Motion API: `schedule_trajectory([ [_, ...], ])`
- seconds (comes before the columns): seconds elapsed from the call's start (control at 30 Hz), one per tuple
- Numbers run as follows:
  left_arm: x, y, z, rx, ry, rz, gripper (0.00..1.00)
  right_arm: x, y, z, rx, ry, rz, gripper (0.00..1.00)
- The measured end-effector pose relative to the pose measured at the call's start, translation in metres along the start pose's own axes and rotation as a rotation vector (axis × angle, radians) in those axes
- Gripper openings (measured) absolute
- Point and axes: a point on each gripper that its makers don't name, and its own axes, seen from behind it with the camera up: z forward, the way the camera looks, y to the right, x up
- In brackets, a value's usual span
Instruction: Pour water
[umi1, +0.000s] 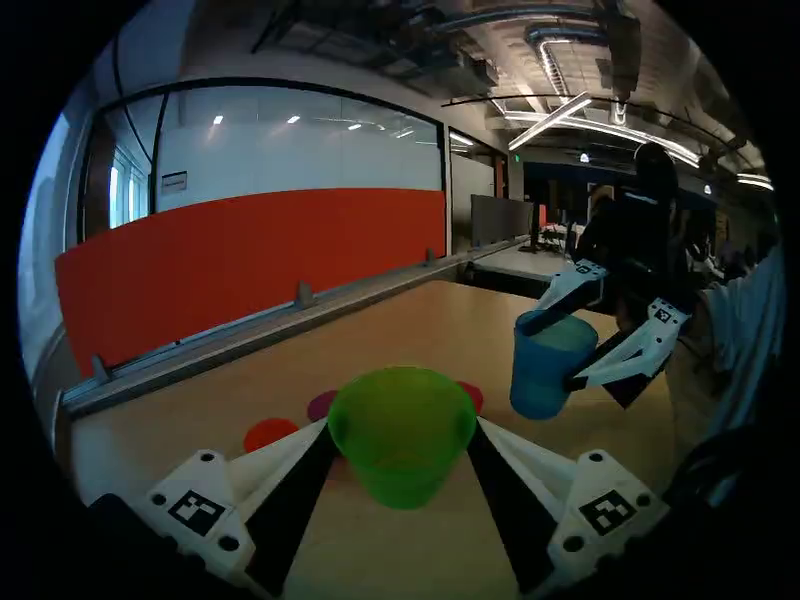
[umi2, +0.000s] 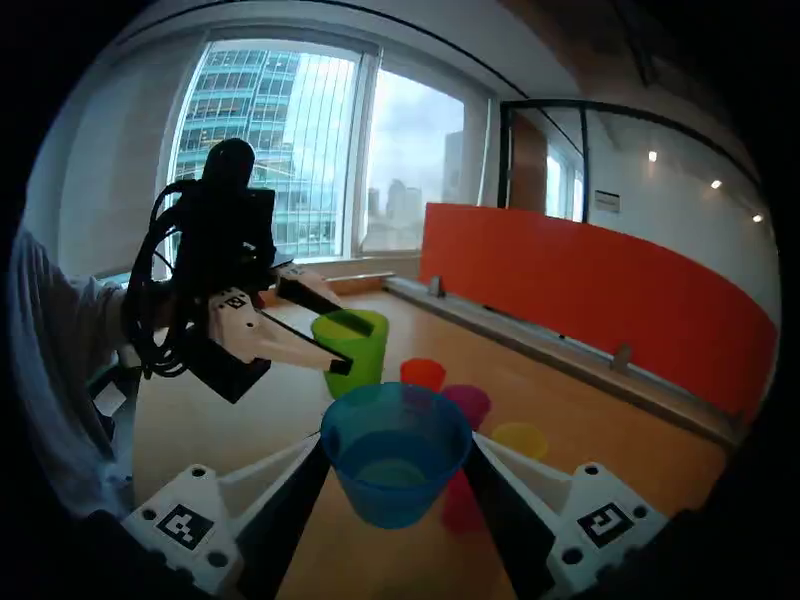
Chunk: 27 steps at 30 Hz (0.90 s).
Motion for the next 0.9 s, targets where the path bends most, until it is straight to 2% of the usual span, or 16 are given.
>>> schedule_trajectory([
  [0.57,0.045,0.02,-0.035,0.003,0.137,-0.003,0.88,0.037,0.005,-0.012,-0.026,0.083,-0.008,0.91],
  [0.9,0.052,0.029,-0.042,-0.005,0.178,-0.005,0.88,0.048,0.007,-0.015,-0.039,0.115,-0.009,0.91],
])
